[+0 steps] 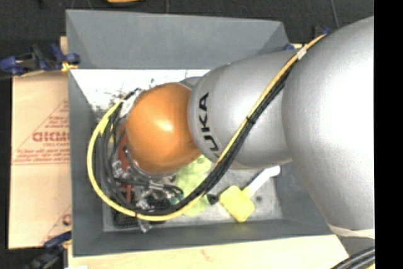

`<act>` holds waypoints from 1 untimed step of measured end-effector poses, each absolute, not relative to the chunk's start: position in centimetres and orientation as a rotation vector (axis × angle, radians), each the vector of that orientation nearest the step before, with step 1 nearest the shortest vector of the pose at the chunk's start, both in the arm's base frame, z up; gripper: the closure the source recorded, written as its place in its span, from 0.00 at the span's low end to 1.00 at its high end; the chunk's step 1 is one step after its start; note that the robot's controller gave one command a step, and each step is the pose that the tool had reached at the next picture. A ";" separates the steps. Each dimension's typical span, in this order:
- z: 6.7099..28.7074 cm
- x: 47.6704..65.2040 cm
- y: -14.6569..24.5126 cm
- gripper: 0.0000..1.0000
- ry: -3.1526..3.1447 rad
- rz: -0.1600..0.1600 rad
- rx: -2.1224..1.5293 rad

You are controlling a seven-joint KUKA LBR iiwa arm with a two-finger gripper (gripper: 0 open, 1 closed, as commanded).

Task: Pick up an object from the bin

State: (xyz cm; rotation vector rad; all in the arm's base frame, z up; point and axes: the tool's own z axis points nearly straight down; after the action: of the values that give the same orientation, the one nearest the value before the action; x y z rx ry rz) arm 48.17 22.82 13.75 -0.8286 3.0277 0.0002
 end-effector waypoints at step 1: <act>10.3 48.1 20.0 0.00 3.104 0.011 -0.416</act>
Offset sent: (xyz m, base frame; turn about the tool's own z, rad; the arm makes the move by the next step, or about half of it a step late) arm 0.0023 -0.0343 -0.0675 0.3489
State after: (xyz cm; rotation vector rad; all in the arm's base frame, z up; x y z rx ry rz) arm 48.05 19.98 10.30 -0.4155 3.1040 0.0112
